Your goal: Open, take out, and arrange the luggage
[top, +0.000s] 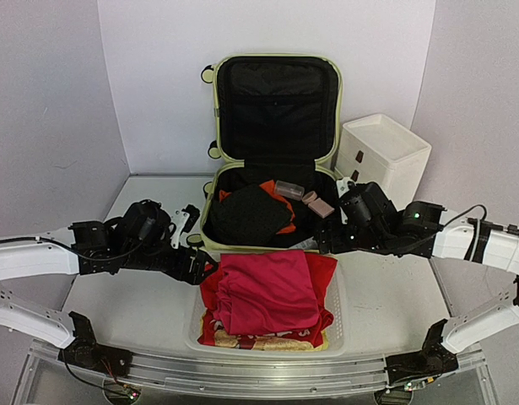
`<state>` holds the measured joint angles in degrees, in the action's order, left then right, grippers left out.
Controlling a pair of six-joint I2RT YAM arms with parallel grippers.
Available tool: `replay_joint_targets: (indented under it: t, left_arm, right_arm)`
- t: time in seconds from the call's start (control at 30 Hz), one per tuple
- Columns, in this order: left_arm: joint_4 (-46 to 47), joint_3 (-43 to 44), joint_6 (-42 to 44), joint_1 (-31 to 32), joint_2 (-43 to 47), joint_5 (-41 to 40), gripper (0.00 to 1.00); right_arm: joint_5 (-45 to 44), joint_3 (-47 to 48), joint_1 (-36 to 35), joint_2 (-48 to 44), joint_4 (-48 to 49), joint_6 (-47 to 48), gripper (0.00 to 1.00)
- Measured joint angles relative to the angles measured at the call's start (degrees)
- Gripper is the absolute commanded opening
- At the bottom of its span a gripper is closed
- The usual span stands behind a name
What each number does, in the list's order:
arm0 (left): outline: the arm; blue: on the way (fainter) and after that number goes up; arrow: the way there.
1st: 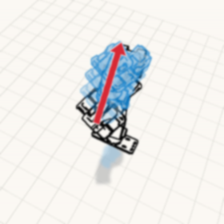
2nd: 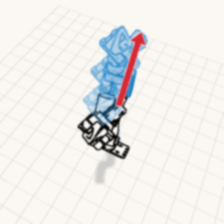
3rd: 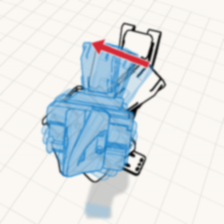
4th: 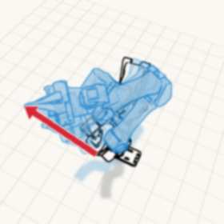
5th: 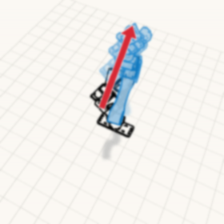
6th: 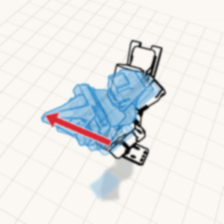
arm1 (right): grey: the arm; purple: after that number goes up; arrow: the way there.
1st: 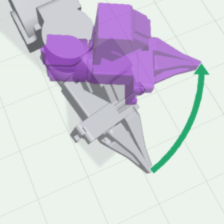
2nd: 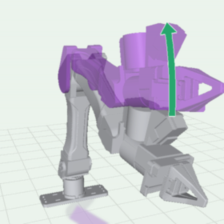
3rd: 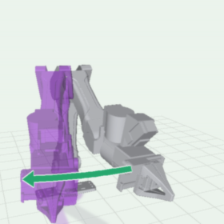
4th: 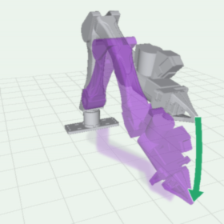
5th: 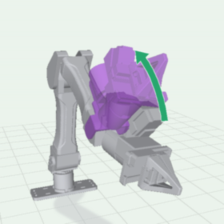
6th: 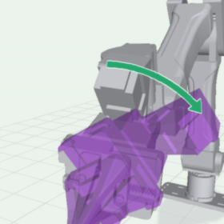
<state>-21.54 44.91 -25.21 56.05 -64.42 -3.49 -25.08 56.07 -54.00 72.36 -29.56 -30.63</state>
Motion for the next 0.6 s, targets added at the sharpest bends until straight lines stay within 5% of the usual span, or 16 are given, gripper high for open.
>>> replay_joint_targets:
  t: [0.13,0.37,0.6]
  left_arm:
    - [-1.9,2.1,1.6,-2.4,0.0,-3.0,0.99]
    - [-3.0,14.1,3.3,-17.1,-7.4,3.1,0.84]
    - [-4.2,24.5,4.6,-18.1,-20.4,7.6,0.64]
  right_arm:
    - [-1.2,0.2,1.8,1.2,2.7,3.6,0.86]
    - [8.7,10.4,11.1,11.8,6.0,5.4,0.79]
    - [21.6,23.8,15.4,27.1,8.0,2.9,0.77]
